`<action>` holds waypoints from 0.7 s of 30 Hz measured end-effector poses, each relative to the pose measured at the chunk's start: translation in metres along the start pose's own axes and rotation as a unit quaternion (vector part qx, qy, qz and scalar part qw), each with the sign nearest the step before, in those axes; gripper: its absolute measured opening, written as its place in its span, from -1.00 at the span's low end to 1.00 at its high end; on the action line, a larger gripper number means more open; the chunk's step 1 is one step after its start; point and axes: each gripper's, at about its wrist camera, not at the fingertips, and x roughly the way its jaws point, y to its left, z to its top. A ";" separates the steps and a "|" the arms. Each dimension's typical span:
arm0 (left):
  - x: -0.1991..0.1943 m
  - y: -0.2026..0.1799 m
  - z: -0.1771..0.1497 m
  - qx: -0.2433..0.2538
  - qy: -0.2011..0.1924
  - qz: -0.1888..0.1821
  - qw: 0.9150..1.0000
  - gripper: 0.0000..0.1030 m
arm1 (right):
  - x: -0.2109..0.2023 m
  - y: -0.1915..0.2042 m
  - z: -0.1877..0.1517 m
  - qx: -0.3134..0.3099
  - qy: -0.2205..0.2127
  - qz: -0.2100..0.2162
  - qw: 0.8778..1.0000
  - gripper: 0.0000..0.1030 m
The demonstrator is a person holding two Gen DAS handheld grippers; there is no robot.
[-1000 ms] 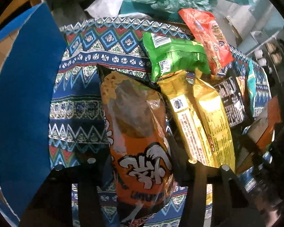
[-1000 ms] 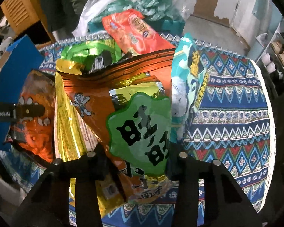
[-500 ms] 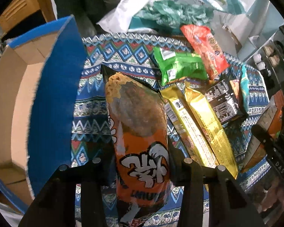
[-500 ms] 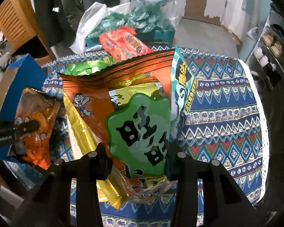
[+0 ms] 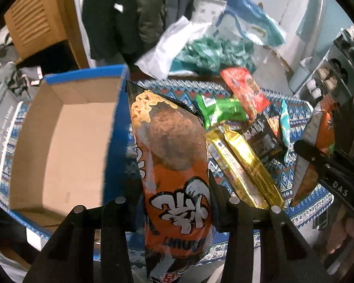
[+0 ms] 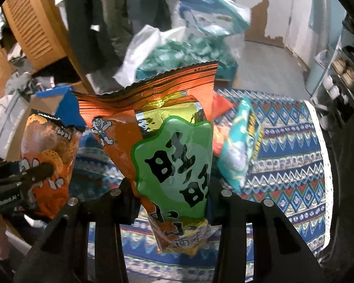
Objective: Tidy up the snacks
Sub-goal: 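Carry both orange bags into the cardboard box and open both tools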
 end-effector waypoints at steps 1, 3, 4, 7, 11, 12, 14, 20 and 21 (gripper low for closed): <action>-0.004 0.005 0.000 -0.002 -0.004 0.002 1.000 -0.14 | -0.002 0.007 0.002 -0.003 -0.002 0.002 1.000 -0.21; -0.015 0.015 0.000 -0.006 -0.013 0.004 1.000 -0.14 | -0.005 0.018 0.007 -0.009 -0.005 0.006 1.000 -0.21; -0.020 0.022 0.001 -0.010 -0.018 0.006 1.000 -0.14 | -0.007 0.025 0.010 -0.013 -0.007 0.010 1.000 -0.21; -0.031 0.038 0.002 -0.019 -0.030 0.011 0.999 -0.14 | -0.010 0.045 0.016 -0.023 -0.010 0.018 1.000 -0.21; -0.045 0.064 0.001 -0.029 -0.049 0.024 0.998 -0.14 | -0.012 0.073 0.022 -0.038 -0.013 0.037 0.999 -0.21; -0.046 0.069 0.001 -0.033 -0.051 0.027 0.998 -0.14 | -0.012 0.079 0.024 -0.042 -0.013 0.041 0.998 -0.21; -0.048 0.083 0.001 -0.047 -0.051 0.028 0.997 -0.14 | -0.010 0.093 0.027 -0.049 -0.011 0.052 0.997 -0.21; -0.056 0.115 0.001 -0.074 -0.057 0.031 0.995 -0.14 | -0.001 0.143 0.037 -0.072 -0.001 0.081 0.994 -0.21; -0.057 0.119 0.000 -0.076 -0.058 0.033 0.995 -0.14 | 0.001 0.149 0.038 -0.075 0.001 0.084 0.994 -0.21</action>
